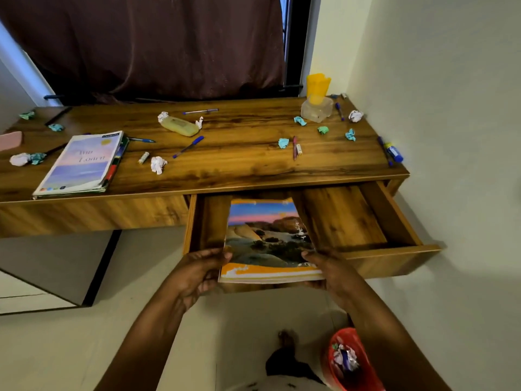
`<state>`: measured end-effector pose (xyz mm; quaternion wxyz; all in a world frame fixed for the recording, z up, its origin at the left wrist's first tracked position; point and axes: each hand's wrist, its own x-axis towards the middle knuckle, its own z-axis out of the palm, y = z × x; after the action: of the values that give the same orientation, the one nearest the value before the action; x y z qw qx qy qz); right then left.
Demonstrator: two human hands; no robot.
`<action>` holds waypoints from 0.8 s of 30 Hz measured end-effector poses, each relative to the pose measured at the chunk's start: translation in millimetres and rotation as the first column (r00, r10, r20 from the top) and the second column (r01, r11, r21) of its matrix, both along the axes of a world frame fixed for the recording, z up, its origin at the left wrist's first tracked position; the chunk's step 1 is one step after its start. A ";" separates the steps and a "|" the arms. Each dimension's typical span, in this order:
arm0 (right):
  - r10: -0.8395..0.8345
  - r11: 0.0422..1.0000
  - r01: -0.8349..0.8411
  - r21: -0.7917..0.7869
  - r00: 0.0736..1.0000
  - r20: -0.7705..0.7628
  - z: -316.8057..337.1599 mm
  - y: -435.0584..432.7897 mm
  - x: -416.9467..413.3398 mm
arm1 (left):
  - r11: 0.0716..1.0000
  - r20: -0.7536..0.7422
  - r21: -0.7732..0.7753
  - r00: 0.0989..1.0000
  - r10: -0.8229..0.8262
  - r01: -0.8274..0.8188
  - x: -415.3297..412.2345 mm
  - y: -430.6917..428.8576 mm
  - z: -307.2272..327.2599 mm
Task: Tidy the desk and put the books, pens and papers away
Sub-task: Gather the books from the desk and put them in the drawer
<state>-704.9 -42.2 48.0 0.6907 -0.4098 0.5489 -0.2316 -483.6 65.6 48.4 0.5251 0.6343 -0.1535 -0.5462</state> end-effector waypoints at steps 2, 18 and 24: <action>-0.049 0.998 0.048 0.035 0.998 0.032 4.4 -0.5 -10.3 | 0.999 -0.006 0.019 0.999 -0.042 0.042 -7.3 -3.3 1.6; 0.325 0.869 -0.489 -0.074 0.678 -0.659 -75.0 -157.6 -27.9 | 0.857 0.571 0.375 0.640 -0.515 0.355 -41.2 -154.3 -81.6; 0.077 0.635 -0.763 -0.118 0.214 -0.974 -112.3 -160.5 -17.1 | 0.839 0.751 0.492 0.374 -0.544 0.233 -45.1 -144.7 -107.6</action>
<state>-722.0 -202.8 -64.3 0.1312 -0.7966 0.5826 0.0942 -528.6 -79.1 -59.2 0.1224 0.8373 -0.4579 -0.2727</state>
